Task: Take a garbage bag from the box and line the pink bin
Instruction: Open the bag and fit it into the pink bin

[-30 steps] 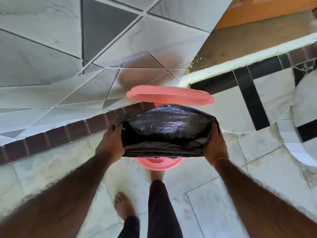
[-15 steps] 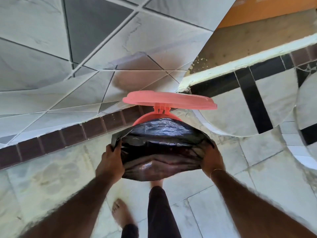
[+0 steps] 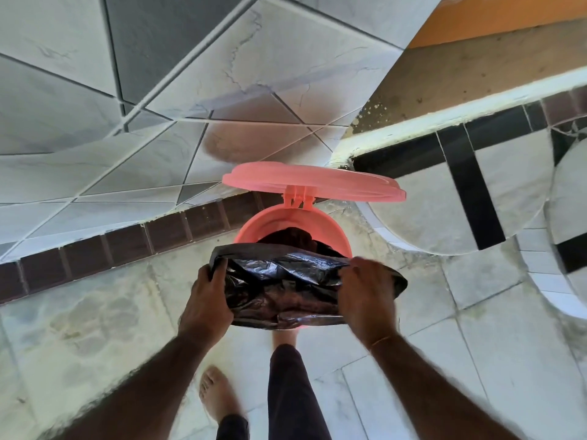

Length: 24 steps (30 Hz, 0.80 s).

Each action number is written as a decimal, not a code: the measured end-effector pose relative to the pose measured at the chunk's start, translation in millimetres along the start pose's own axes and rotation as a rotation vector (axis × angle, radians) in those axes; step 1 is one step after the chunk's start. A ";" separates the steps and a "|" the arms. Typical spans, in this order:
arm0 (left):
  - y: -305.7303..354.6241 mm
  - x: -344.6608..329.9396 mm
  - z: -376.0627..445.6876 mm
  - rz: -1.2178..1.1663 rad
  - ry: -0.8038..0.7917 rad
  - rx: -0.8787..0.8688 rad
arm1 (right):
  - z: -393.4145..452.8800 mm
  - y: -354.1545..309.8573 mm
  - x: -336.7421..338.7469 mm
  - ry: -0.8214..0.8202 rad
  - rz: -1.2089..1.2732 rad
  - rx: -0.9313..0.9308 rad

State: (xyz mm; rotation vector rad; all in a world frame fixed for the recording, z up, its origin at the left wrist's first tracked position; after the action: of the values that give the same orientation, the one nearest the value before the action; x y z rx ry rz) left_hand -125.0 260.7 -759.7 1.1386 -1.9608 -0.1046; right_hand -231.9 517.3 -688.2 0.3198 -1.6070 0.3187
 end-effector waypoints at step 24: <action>12.9 16.3 84.8 -0.208 0.011 -0.085 | 89.4 19.1 -110.5 -0.433 0.326 -0.259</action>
State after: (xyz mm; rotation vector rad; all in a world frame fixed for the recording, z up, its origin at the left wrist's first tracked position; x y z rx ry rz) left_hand -196.8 229.0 -798.0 1.2808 -1.8060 -0.2889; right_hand -315.1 501.1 -804.0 -0.0834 -2.1076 0.2959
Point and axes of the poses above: each hand's wrist, its own z-axis towards the middle knuckle, its own x-axis out of the back of the hand, y = z × x, the point moved 10 cm from there along z, towards the middle knuckle, and after that the axes turned 9 degrees about -z, right-handed, at the moved point
